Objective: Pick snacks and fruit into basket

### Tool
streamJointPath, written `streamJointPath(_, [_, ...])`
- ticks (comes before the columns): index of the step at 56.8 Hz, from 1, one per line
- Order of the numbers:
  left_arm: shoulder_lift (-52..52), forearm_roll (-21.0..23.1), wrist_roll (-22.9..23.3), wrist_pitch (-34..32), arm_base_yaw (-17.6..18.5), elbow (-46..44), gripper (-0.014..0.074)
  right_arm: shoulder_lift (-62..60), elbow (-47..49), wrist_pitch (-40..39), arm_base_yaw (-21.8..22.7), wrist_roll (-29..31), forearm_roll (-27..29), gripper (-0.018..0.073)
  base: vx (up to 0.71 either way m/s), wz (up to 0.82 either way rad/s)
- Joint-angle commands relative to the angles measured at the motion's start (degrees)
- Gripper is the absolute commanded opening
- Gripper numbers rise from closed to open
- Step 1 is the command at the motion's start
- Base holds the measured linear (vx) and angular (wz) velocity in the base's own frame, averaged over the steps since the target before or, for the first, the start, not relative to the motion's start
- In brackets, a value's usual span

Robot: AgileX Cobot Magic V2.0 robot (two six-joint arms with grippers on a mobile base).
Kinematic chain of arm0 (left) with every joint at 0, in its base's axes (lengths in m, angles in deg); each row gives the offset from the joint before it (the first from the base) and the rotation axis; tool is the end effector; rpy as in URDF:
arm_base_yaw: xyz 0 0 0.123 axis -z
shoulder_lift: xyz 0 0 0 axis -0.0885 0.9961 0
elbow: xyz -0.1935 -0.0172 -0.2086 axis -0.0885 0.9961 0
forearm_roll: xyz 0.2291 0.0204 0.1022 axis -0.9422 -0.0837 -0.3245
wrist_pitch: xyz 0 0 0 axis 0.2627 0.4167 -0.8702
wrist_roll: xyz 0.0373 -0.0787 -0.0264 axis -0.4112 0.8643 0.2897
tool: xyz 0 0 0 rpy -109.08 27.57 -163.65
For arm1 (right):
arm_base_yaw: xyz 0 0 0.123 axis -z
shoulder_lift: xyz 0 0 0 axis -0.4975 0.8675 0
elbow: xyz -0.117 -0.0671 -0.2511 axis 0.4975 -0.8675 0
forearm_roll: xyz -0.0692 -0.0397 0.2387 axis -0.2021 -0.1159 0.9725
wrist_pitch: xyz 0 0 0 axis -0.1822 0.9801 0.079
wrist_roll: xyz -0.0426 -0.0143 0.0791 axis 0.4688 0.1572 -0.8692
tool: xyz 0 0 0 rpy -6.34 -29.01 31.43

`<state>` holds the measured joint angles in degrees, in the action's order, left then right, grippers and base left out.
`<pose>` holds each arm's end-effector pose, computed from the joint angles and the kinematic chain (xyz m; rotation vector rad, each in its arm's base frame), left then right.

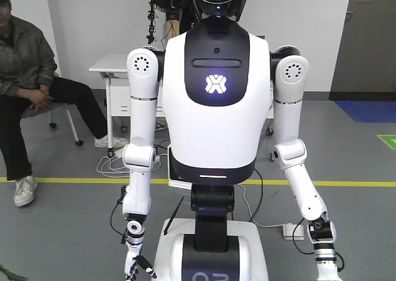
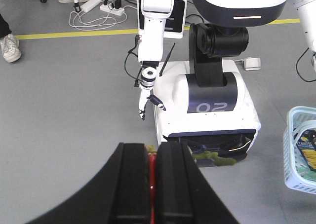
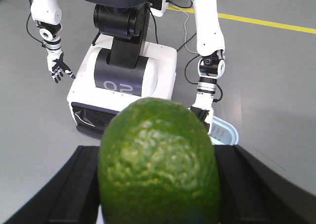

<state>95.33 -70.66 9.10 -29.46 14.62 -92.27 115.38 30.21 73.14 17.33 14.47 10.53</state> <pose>0.1217 -0.0160 0.3775 0.1064 2.1238 -0.0707 0.1327 0.0169 0.3967 -0.1531 2.2196 -0.0228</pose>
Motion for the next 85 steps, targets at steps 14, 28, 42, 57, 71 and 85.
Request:
streamJointPath(14, [0.2,-0.1,0.3,-4.4,0.1,-1.9,-0.0006,-0.1,1.8,-4.3,0.1,0.3,-1.2,-0.0007,0.00,0.00])
streamJointPath(28, [0.2,-0.1,0.3,-4.4,0.1,-1.9,-0.0006,-0.1,1.8,-4.3,0.1,0.3,-1.2,-0.0007,0.00,0.00])
streamJointPath(42, [0.2,-0.1,0.3,-4.4,0.1,-1.9,-0.0006,-0.1,1.8,-4.3,0.1,0.3,-1.2,-0.0007,0.00,0.00])
streamJointPath(57, [0.2,-0.1,0.3,-4.4,0.1,-1.9,-0.0006,-0.1,1.8,-4.3,0.1,0.3,-1.2,-0.0007,0.00,0.00])
streamJointPath(71, [0.2,-0.1,0.3,-4.4,0.1,-1.9,-0.0006,-0.1,1.8,-4.3,0.1,0.3,-1.2,-0.0007,0.00,0.00])
streamJointPath(85, [0.2,-0.1,0.3,-4.4,0.1,-1.9,-0.0006,-0.1,1.8,-4.3,0.1,0.3,-1.2,-0.0007,0.00,0.00])
